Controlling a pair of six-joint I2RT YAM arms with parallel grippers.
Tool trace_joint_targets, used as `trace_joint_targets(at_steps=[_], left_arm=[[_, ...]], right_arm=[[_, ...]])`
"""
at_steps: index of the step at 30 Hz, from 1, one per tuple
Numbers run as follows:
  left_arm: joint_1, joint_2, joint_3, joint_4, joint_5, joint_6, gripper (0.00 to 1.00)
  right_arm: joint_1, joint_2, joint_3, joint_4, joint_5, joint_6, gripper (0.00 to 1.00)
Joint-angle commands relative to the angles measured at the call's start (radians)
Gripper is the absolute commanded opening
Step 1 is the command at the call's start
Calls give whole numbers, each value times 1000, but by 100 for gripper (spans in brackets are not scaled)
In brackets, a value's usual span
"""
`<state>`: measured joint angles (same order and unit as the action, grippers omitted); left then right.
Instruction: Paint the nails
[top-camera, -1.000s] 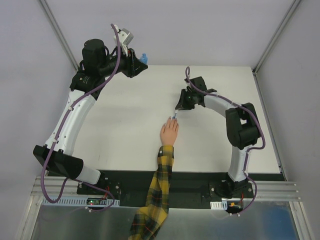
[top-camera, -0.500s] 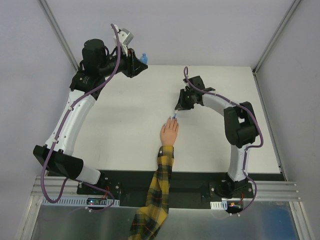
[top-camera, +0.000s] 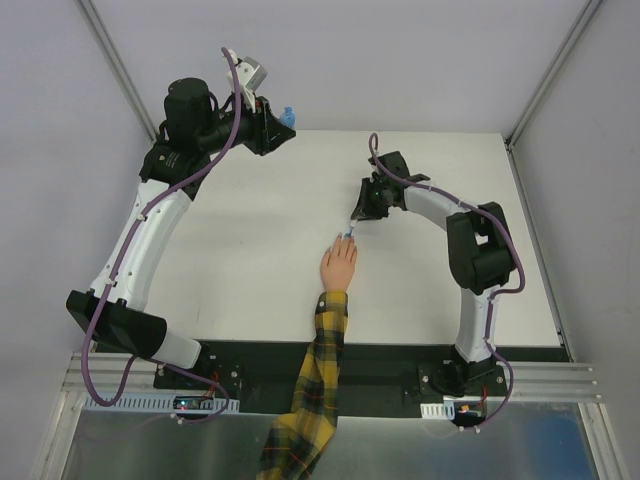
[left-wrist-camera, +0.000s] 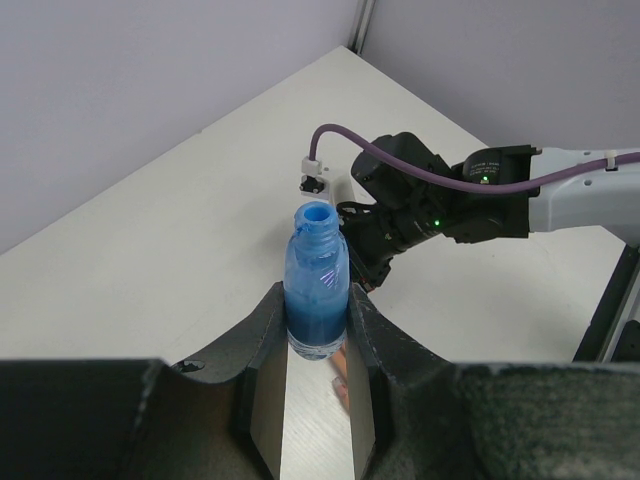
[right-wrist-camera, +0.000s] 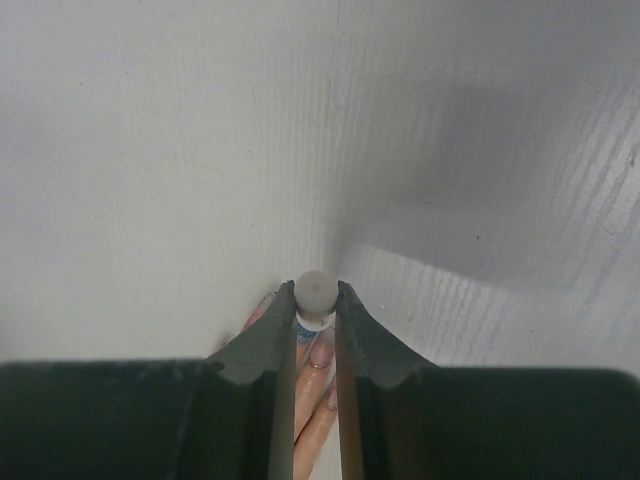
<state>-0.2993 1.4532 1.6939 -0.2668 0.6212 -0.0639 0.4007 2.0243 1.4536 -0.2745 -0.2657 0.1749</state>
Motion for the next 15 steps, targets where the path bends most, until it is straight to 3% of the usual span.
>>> trace_joint_targets(at_steps=[1,15], left_arm=[[11,-40,23,51,21,-5,0],[11,-48,15,51,23,-7,0]], right_arm=[[-7,-1,36,-8,14,26,0],[-17,7,34,12,10,44,0]])
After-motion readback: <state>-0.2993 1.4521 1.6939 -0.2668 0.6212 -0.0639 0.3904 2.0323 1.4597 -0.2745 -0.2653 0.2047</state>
